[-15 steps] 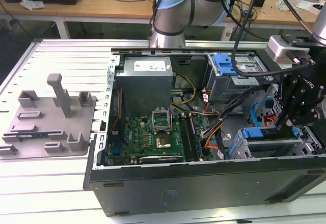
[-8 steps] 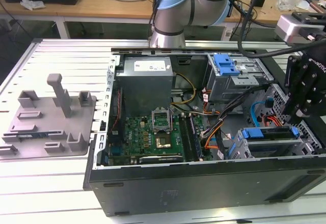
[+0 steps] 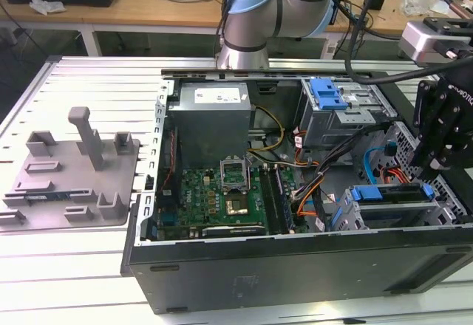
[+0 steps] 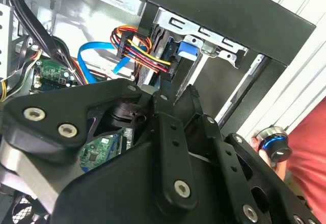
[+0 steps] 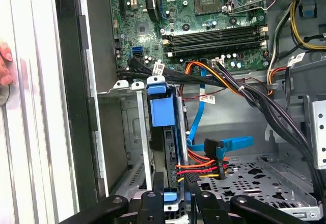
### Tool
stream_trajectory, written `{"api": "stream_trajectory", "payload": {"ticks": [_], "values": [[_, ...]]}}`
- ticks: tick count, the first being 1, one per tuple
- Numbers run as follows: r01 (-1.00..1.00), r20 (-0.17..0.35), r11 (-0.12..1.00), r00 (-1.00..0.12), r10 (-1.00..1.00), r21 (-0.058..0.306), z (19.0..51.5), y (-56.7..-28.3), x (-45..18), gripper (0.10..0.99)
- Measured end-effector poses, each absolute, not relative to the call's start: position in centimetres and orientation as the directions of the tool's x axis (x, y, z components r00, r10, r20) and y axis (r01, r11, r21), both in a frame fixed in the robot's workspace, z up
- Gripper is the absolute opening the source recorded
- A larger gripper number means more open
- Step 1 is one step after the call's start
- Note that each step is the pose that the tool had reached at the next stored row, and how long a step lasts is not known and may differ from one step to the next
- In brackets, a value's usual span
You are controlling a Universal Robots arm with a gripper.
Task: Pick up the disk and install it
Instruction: 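Insert the first disk wire, then insert the second disk wire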
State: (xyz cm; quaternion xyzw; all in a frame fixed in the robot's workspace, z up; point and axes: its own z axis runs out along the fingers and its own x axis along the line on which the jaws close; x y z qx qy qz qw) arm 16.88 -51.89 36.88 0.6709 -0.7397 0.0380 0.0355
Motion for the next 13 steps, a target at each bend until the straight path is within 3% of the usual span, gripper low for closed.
{"api": "stream_trajectory", "payload": {"ticks": [11, 13], "values": [[-0.995, 0.106, 0.097, -0.098, -0.989, -0.014, 36.9, -51.7, 16.9, 0.302], [-0.995, 0.151, 0.096, -0.098, -0.984, -0.018, 37.4, -49.9, 16.9, 0.302]]}}
